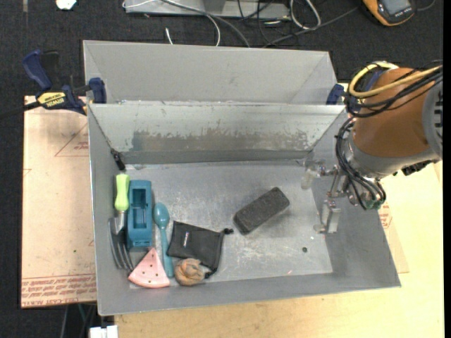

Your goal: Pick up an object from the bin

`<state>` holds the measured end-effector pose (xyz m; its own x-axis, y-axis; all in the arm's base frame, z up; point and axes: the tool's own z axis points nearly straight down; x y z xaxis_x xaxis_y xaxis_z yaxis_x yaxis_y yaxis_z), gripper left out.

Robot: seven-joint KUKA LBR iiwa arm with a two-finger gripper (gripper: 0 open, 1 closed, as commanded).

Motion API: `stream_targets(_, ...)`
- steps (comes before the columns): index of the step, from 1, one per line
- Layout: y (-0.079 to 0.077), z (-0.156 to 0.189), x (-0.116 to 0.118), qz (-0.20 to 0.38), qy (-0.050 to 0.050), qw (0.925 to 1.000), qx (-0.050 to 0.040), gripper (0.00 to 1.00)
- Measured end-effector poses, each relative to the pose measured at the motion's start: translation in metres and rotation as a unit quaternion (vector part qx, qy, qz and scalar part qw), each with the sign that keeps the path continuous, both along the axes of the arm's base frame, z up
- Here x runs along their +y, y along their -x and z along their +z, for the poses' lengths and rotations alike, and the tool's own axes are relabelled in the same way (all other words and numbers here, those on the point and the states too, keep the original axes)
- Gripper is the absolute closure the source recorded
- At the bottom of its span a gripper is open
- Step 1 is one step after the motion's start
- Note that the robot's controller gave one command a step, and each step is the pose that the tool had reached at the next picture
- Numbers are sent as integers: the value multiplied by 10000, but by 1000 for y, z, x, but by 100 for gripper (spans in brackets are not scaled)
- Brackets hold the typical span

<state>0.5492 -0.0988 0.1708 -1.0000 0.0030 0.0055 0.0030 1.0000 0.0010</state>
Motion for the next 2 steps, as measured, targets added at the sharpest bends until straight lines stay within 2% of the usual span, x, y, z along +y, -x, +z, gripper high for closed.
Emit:
stream_targets(1,-2,4,0,13,5,10000,-34,0)
stream_targets(2,-42,-73,58,255,4,9997,-65,0)
